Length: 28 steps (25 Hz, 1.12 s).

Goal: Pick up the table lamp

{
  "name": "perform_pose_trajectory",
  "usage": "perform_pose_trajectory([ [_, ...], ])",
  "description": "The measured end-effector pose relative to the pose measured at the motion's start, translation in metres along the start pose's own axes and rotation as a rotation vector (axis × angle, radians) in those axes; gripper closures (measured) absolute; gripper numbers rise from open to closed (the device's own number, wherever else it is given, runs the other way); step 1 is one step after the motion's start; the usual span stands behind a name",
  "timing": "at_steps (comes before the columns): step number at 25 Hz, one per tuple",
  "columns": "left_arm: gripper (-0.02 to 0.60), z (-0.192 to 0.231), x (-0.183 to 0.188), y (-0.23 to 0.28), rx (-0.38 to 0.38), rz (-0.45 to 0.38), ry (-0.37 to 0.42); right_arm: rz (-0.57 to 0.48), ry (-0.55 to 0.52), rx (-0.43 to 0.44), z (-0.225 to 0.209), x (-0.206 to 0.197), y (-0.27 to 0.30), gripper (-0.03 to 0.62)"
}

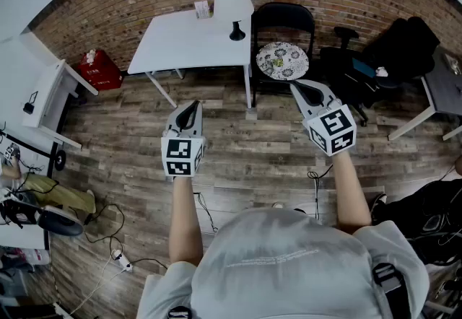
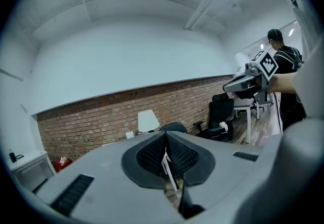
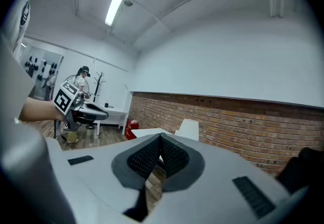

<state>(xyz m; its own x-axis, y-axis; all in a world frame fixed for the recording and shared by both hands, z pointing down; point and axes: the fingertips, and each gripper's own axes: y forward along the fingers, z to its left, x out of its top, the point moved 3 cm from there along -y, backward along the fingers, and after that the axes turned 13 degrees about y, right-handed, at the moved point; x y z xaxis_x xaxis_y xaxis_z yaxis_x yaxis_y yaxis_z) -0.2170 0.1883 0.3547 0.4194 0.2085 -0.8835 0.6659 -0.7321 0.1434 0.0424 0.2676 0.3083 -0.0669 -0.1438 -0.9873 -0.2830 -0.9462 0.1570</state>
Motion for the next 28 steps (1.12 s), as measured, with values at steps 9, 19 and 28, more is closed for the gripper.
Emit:
perform_pose_trajectory([
  [9, 0.568, -0.021, 0.009, 0.026, 0.009, -0.004, -0.057, -0.019, 0.011, 0.015, -0.036, -0.007, -0.003, 0.592],
  [19, 0.568, -0.047, 0.015, 0.039, 0.047, 0.037, -0.058, -0.035, 0.059, 0.069, -0.076, -0.014, -0.008, 0.592],
  [28, 0.568, -0.036, 0.000, 0.071, 0.042, 0.059, -0.057, 0.001, 0.083, 0.097, -0.097, -0.027, 0.032, 0.542],
])
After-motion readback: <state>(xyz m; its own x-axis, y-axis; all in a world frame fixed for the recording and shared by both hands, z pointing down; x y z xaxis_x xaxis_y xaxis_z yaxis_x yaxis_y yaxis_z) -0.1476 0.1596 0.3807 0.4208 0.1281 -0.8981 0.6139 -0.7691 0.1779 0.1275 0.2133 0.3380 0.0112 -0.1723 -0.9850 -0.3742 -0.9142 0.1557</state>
